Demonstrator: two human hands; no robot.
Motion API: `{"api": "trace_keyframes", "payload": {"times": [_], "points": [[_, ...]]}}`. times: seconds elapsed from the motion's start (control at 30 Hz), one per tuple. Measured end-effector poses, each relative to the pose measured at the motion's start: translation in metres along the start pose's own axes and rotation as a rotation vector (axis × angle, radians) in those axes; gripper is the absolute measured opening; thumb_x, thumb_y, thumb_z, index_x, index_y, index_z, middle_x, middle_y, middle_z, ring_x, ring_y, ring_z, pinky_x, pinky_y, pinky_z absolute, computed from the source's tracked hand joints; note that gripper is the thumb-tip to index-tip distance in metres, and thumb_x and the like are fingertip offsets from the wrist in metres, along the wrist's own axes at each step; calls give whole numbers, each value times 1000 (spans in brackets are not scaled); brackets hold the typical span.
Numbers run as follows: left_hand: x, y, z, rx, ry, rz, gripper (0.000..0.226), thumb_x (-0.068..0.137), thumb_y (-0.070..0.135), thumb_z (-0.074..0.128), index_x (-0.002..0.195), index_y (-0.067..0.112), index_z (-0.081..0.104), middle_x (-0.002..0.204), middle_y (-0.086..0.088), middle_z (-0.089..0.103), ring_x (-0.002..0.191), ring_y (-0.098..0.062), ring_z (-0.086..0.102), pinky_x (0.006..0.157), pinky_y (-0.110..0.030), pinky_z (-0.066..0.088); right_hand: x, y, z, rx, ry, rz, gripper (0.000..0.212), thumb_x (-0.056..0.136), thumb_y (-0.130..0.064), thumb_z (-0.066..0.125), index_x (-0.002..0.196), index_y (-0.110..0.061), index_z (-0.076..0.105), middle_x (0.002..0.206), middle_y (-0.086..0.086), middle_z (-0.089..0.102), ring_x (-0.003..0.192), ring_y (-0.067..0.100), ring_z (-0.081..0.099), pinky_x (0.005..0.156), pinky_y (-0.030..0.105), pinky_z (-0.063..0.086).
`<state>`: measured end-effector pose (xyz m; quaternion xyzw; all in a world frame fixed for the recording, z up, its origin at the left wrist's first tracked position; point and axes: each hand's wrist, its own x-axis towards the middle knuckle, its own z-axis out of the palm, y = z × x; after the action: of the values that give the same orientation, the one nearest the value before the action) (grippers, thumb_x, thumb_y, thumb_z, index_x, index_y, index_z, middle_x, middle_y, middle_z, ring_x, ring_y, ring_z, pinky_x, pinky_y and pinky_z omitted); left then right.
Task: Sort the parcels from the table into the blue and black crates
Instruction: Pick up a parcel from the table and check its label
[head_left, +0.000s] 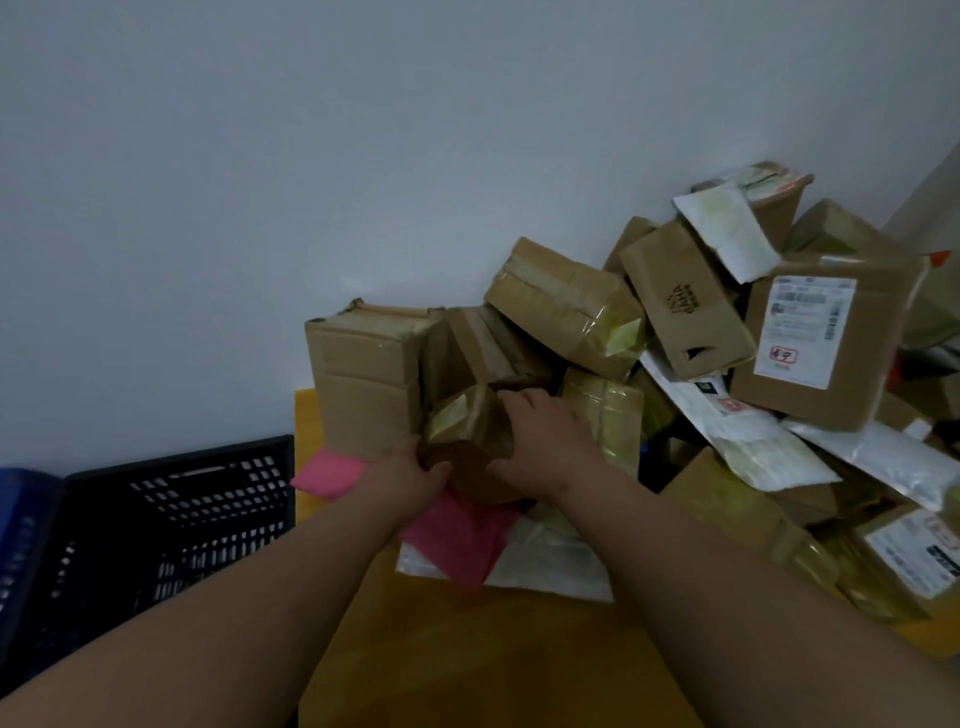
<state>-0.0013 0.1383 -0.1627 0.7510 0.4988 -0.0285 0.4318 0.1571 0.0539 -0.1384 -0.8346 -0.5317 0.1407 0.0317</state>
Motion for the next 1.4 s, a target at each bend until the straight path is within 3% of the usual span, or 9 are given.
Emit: {"api": "trace_keyframes", "payload": {"times": [0.17,0.43,0.57,0.77,0.93,1.03,1.1,1.23,1.4], "points": [[10,4,-1,-5,-27,-12,60,97,40,53,148,14,35,142,-14,49,125,-31,50,101,-32,43,17,0,10,56,-116,55,111,74,-66,64,157,-21,5,155,7,28,142,30,29,116,53,17],[-10,16,0,-304,153,-26,39,106,29,32,138,11,46,134,-19,54,122,-32,50,106,-38,39,18,17,3,346,39,-68,103,63,-57,82,145,-21,32,138,5,39,127,26,42,108,45,38],[-30,22,6,-531,221,-85,68,94,68,25,130,17,53,126,-16,61,114,-34,56,104,-47,43,-7,30,-3,561,123,-286,98,61,-45,84,141,-18,35,133,6,40,120,23,47,101,45,46],[-69,48,21,-899,126,-232,70,86,77,33,110,20,67,104,-9,70,93,-30,66,72,-35,56,-38,53,0,326,243,-545,79,79,-29,70,141,-36,22,158,7,25,146,30,23,110,55,37],[-100,55,35,-1073,114,-201,44,93,50,55,113,12,66,99,-12,68,82,-26,67,57,-34,58,-63,67,-4,190,296,-552,87,87,-8,64,144,-53,16,165,-4,7,150,29,14,107,51,36],[-112,55,44,-1161,156,-120,32,95,34,59,117,10,63,97,-9,72,83,-23,70,71,-40,59,-76,64,-18,566,239,-422,64,94,-11,60,146,-38,34,151,-4,37,138,8,36,113,38,38],[-120,57,51,-1173,180,-54,30,95,24,58,122,9,58,96,-8,74,85,-22,69,68,-38,57,-86,58,-33,1024,89,-219,45,98,-19,58,137,-35,43,129,-8,56,112,-5,54,96,23,49],[-136,59,62,-1165,202,44,26,95,11,56,121,11,56,97,-7,75,75,-15,73,59,-29,55,-95,55,-41,1288,-274,25,62,97,-37,59,150,-36,26,119,-2,62,93,14,64,61,24,51],[-151,51,68,-1166,248,49,22,100,21,50,119,15,58,98,-4,75,86,-16,69,84,-40,53,-98,52,-31,1291,-327,1,78,91,-23,68,151,-39,21,126,7,65,108,29,64,95,50,51]]}}
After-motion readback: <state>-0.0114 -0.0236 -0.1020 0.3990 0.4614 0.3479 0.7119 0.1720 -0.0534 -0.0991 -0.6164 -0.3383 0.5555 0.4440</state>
